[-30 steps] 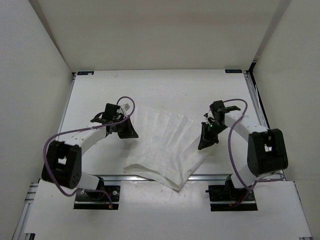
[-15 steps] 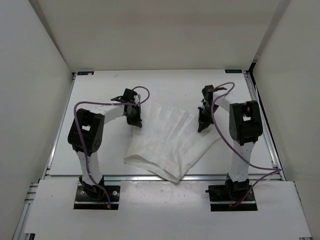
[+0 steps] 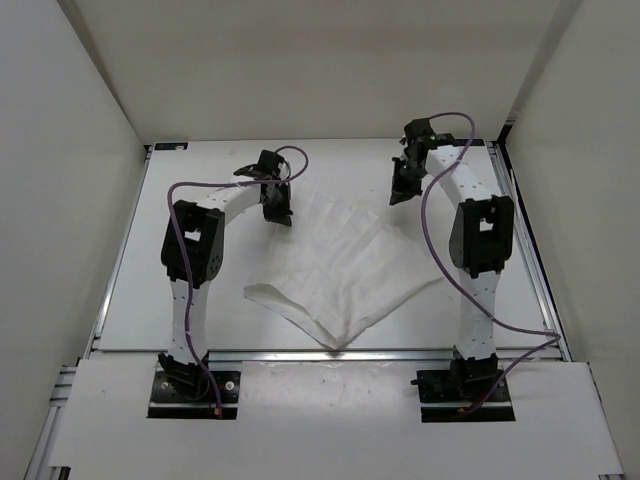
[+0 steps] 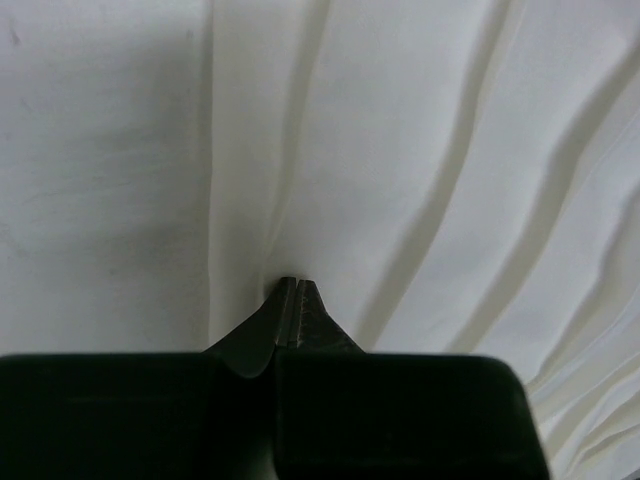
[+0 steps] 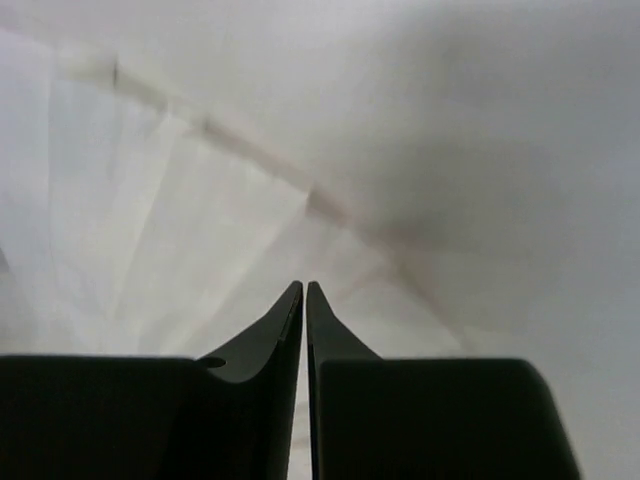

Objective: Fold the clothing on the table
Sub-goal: Flatten the skirt out

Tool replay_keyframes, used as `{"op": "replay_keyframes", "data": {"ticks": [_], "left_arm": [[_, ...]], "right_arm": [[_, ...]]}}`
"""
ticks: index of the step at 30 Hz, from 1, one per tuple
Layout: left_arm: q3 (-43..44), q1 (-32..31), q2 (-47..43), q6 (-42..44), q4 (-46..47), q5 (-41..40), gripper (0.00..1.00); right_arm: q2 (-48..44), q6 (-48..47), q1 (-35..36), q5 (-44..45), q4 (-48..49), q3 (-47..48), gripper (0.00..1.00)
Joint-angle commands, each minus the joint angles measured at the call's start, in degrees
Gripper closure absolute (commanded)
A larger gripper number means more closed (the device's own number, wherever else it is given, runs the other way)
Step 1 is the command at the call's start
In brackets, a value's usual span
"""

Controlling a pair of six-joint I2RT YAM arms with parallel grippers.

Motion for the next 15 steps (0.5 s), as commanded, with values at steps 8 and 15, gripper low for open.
{"op": "replay_keyframes", "data": {"ticks": [8, 15], "left_arm": [[-10.18, 0.17, -7.74, -0.18, 2.34, 0.56, 1.00], [-12.73, -1.24, -8.45, 0.95, 1.91, -0.05, 1.00]], "right_arm": [[-31.78, 1.96, 15.14, -3.32, -4.12, -40.16, 0.93], [-31.11, 3.73, 14.27, -5.70, 1.06, -55.57, 0.95]]}}
